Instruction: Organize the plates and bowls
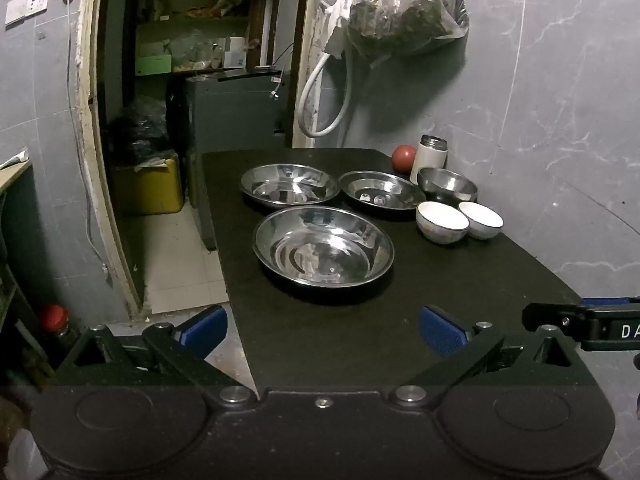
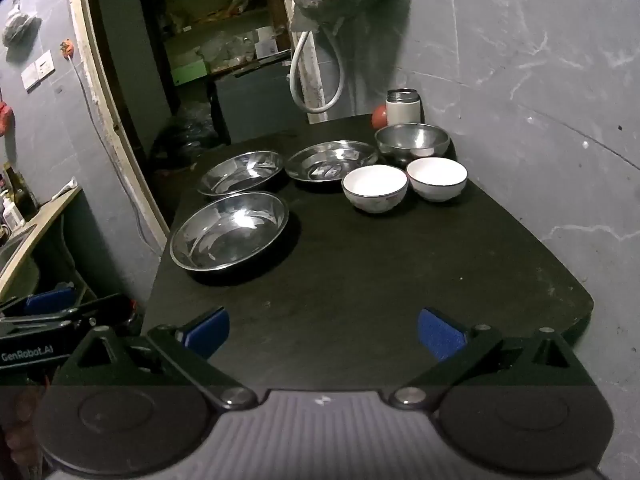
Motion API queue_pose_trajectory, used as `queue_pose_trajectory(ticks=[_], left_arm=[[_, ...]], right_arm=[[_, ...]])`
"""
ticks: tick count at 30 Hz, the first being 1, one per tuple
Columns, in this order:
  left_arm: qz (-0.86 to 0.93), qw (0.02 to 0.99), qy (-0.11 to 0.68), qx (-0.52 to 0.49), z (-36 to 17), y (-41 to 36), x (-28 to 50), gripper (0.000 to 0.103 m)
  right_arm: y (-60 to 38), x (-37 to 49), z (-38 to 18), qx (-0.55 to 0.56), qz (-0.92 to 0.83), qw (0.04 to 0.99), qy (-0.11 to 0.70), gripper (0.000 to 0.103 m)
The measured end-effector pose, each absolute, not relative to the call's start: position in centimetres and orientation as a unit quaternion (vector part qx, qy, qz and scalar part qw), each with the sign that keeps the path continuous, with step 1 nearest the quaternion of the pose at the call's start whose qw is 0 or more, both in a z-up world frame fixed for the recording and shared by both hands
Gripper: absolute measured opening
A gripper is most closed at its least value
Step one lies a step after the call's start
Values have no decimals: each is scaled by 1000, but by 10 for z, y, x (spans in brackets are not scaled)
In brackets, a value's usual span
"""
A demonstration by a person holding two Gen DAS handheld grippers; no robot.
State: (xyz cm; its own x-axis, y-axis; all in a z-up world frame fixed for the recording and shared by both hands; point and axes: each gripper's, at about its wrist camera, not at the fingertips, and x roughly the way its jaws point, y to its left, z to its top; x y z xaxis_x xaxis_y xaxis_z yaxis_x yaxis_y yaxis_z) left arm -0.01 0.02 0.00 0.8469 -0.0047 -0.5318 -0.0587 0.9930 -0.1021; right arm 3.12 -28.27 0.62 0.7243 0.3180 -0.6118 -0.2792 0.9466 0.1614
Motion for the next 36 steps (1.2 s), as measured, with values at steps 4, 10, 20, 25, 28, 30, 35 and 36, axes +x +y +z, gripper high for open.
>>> queue_pose_trajectory(ticks=[4,10,20,25,28,30,35,36], left_arm=[[10,959,278,-55,1,0,-1,102],[9,959,277,-50,5,-4,-1,102],[8,959,279,-48,4,-2,-2,102],[11,960,276,-43,5,-4,-3,102],[10,960,276,-43,5,-3,-3,102],[10,960,276,-43,6,-3,-3,102],[11,961,274,-40,8,-8,-5,102],[11,961,274,-40,7,-8,-5,102]], right_arm=[[-284,30,6,29,161,928,336,103],[-285,28,6,28,160,928,336,103],[-289,26,7,30,160,928,335,103],[-292,25,9,30,160,928,334,103],[-291,24,8,30,160,929,334,103],[-291,24,8,30,160,929,334,103],[-291,24,8,30,159,929,334,103],[-291,24,8,30,159,929,334,103]])
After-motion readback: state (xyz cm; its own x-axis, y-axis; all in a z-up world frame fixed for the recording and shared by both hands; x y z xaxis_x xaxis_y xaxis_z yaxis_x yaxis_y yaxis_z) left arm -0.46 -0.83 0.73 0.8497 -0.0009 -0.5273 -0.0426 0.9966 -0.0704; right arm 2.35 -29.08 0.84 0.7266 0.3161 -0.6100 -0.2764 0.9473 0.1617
